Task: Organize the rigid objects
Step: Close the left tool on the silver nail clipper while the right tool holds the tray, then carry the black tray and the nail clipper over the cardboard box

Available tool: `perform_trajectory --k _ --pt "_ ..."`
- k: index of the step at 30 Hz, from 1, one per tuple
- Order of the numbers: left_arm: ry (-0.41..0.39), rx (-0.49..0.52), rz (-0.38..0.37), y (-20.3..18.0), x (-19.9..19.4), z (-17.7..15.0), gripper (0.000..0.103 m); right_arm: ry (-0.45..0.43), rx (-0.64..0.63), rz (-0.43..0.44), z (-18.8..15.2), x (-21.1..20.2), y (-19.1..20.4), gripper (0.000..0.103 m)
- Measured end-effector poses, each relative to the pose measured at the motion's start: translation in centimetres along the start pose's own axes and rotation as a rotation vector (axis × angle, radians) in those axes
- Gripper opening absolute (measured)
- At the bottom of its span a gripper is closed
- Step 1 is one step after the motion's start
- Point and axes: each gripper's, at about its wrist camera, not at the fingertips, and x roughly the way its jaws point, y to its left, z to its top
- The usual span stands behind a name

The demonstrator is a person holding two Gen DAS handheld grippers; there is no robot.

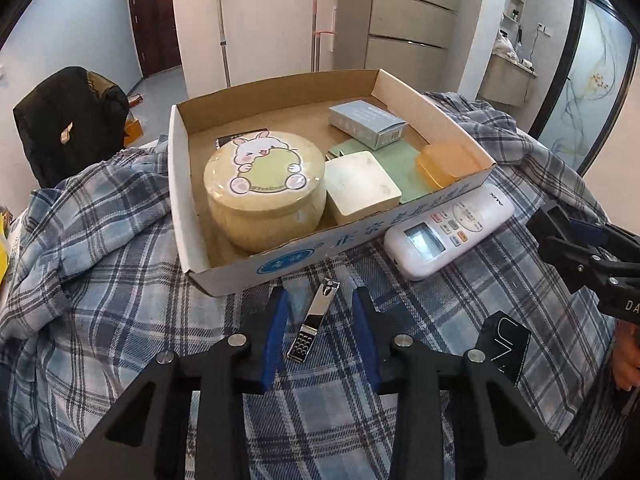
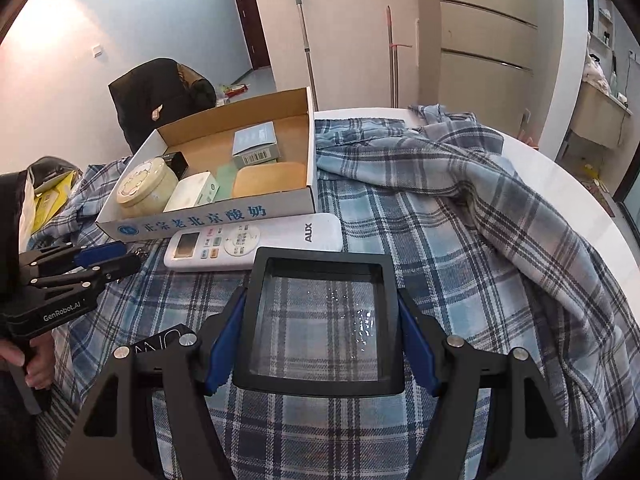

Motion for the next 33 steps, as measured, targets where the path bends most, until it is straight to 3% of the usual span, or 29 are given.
perform_trajectory --k 2,4,9,17,23,28,33 --pt "0.013 -0.003 0.000 0.0 0.4 0.1 0.017 -0.001 -0.001 0.002 0.0 0.0 0.0 0.069" --pt "0.013 -0.017 0.003 0.1 0.6 0.1 0.010 -0.002 -0.002 0.000 0.0 0.0 0.0 0.069" --pt "-0.017 -0.014 0.035 -0.6 -0.7 -0.1 0.010 -0.016 -0.003 0.000 0.0 -0.3 0.1 0.069" --pt "-0.109 -0.073 0.018 -0.9 -6.1 -0.7 0.010 -0.028 -0.013 -0.001 0.0 -0.3 0.3 0.069" --pt "-0.154 -0.075 0.036 -1.7 -9.5 -1.1 0.010 -0.047 -0.028 -0.053 0.2 -0.8 0.6 0.069" --pt "-0.167 -0.082 0.045 -2.4 -10.2 0.4 0.010 -0.057 -0.013 -0.042 1.2 -1.8 0.8 0.069" --pt "-0.185 -0.104 0.007 -3.0 -9.1 4.1 0.010 -0.106 -0.048 -0.057 3.7 -3.6 1.4 0.069"
